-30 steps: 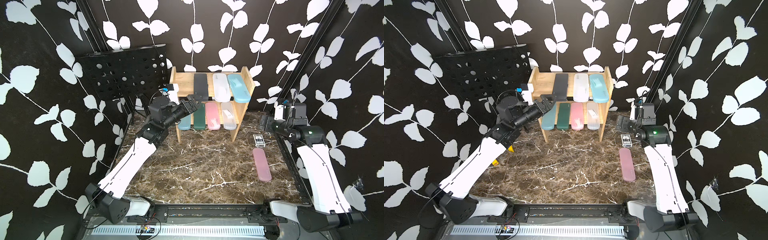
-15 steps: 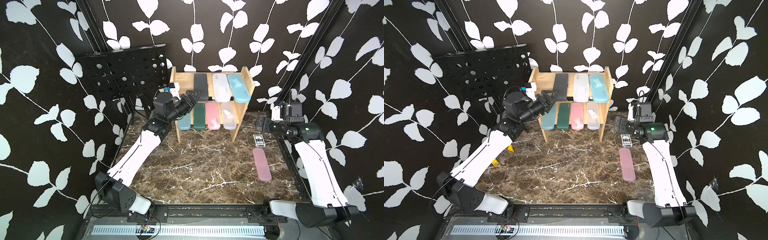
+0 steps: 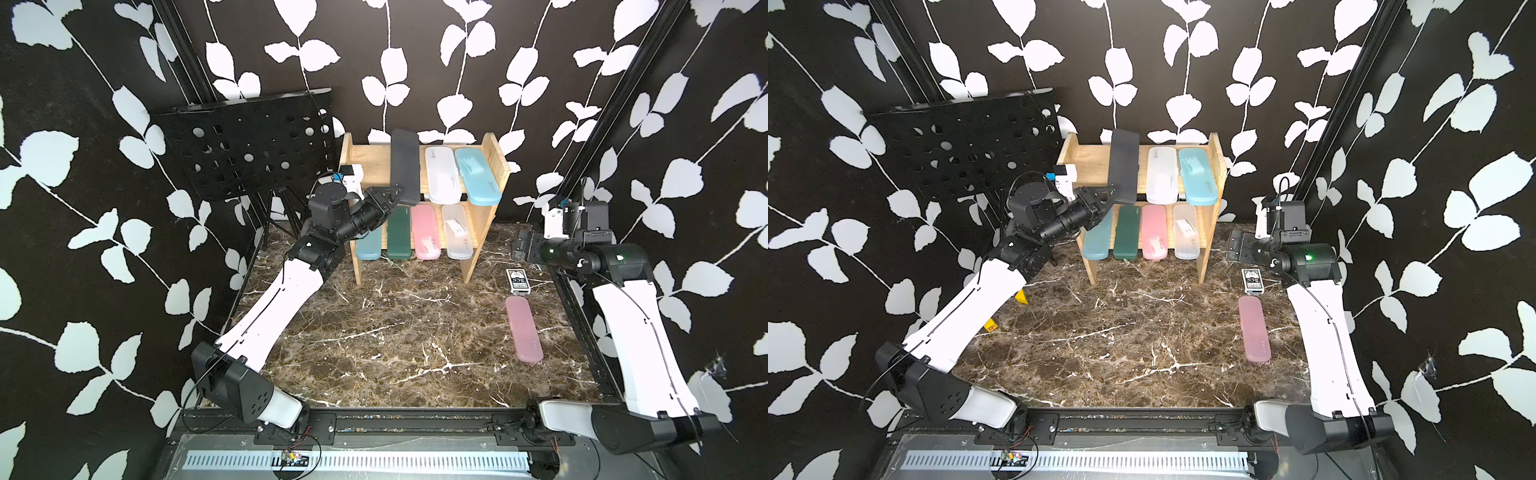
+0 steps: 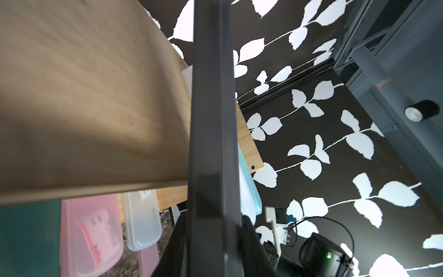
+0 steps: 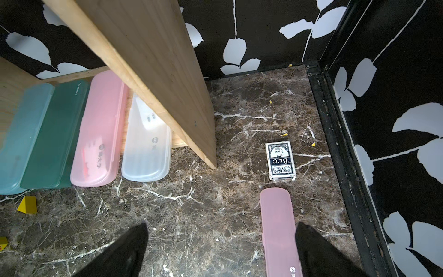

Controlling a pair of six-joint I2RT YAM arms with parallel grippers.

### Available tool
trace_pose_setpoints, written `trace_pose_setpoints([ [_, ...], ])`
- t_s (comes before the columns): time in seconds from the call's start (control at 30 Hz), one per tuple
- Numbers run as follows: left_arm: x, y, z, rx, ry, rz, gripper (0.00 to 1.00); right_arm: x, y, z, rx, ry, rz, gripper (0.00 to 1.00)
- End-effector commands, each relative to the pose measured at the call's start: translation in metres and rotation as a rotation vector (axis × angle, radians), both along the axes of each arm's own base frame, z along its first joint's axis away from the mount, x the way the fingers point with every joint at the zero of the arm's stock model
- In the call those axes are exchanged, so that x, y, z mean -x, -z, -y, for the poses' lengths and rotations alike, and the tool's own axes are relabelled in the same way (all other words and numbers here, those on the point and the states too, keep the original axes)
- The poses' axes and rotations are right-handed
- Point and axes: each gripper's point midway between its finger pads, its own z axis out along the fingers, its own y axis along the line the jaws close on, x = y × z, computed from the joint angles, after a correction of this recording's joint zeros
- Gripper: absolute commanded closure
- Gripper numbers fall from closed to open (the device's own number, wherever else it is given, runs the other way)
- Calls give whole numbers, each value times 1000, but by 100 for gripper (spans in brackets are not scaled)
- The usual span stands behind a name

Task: Remove the pencil cases from the shelf
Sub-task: Pick up the pencil case from the shelf.

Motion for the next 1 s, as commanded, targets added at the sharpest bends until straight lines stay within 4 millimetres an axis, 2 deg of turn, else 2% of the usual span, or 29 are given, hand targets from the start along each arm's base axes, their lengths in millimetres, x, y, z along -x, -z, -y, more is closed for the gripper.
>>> trace_pose_setpoints([
  [0.0,6,-11,-7,-7,-6,32,98,6,-29,-2,16,-8,87,2],
  [0.13,10,-14,-12,-61,-24,87,100,9,-51,-8,21,-9,148,1],
  [0.27,22,-27,-24,-164,-63,243,100,18,-89,-23,2,-58,259,0],
  [0.43,49,-41,-49,-281,-153,495,100,33,-134,-55,-188,-126,369,1],
  [0.6,78,-40,-78,-403,-263,661,100,44,-161,-117,-341,-310,425,1],
  [0.73,97,-35,-97,-485,-334,758,100,57,-174,-182,-375,-464,446,1],
  [0.87,111,-25,-107,-536,-367,809,100,67,-184,-241,-411,-574,463,1],
  [0.97,115,-14,-111,-572,-373,820,100,74,-194,-276,-448,-646,470,1],
])
